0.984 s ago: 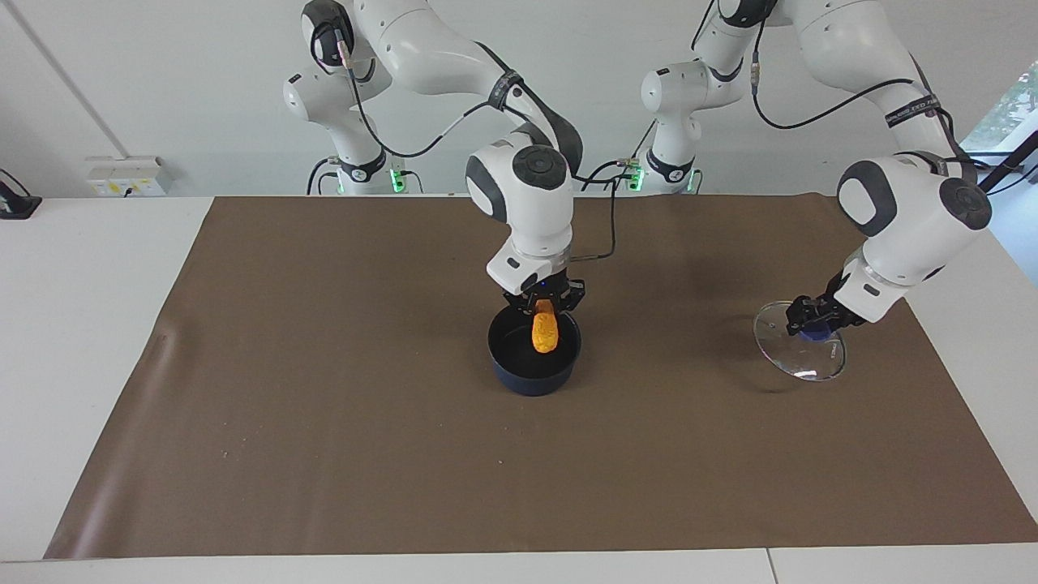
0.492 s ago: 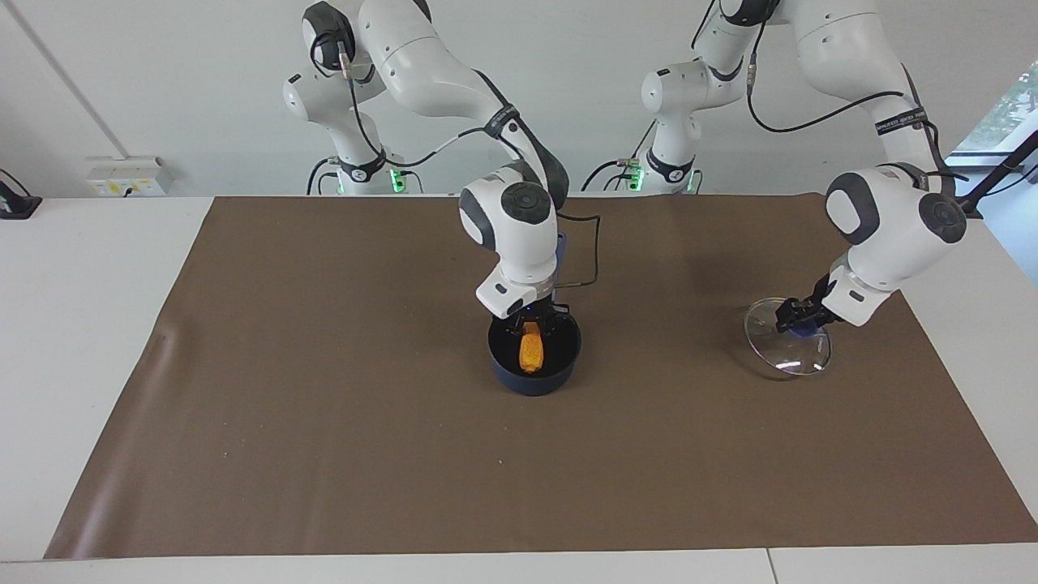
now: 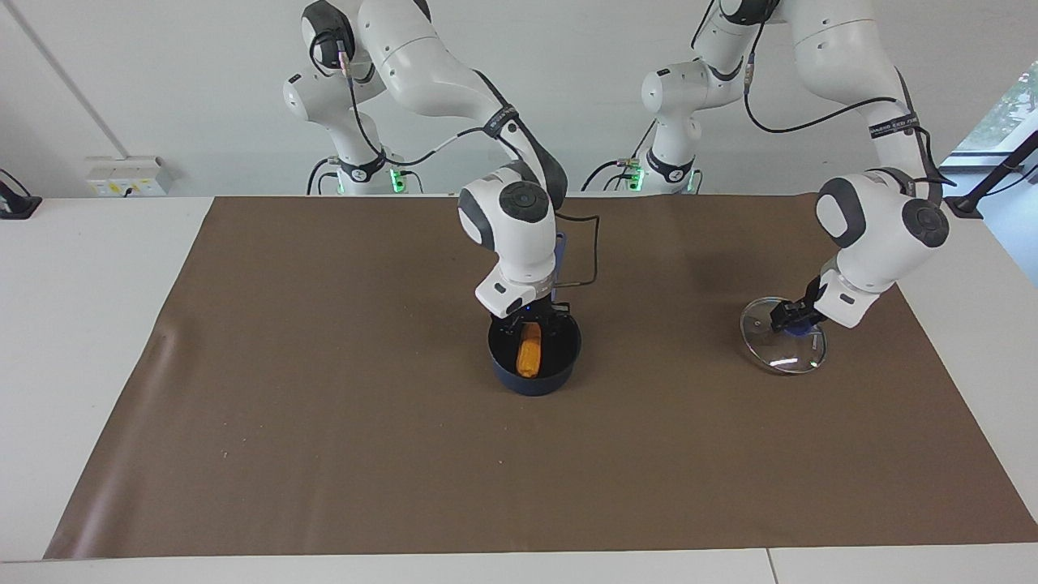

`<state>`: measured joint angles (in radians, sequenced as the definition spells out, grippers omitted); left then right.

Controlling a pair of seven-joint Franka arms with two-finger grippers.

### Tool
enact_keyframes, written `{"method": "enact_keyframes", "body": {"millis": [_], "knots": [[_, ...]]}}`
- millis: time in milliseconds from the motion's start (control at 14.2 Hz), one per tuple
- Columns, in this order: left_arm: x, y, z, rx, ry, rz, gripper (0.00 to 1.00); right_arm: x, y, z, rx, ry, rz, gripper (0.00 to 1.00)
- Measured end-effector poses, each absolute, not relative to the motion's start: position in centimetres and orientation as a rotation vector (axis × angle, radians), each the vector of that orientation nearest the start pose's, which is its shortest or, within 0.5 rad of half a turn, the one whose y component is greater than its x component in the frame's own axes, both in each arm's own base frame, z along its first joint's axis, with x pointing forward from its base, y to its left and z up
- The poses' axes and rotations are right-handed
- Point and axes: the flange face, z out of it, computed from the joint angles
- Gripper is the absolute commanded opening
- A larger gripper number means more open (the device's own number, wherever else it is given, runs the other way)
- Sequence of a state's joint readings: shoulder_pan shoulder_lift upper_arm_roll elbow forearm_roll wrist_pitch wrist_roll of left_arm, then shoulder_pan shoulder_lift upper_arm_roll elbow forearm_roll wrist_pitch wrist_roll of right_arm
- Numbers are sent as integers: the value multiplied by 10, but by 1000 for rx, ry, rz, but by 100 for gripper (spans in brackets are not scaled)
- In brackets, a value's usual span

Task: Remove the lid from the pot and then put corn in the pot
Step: 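Lower the yellow corn into the pot and open the right gripper, then withdraw the right gripper from the pot while the left gripper releases the lid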

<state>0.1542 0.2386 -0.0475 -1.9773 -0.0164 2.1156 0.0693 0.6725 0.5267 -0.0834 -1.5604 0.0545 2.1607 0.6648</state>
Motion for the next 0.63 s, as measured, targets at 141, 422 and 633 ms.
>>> {"method": "enact_keyframes", "body": {"millis": [141, 422, 633], "knots": [[583, 62, 335, -3170, -76, 143, 0, 582, 395, 376, -3162, 109, -72, 100], [581, 62, 331, -3170, -76, 141, 100, 604, 342, 452, -3214, 158, -90, 100], [582, 62, 334, -3169, -75, 129, 100, 624, 212, 524, -3237, 107, 2, 100]]}}
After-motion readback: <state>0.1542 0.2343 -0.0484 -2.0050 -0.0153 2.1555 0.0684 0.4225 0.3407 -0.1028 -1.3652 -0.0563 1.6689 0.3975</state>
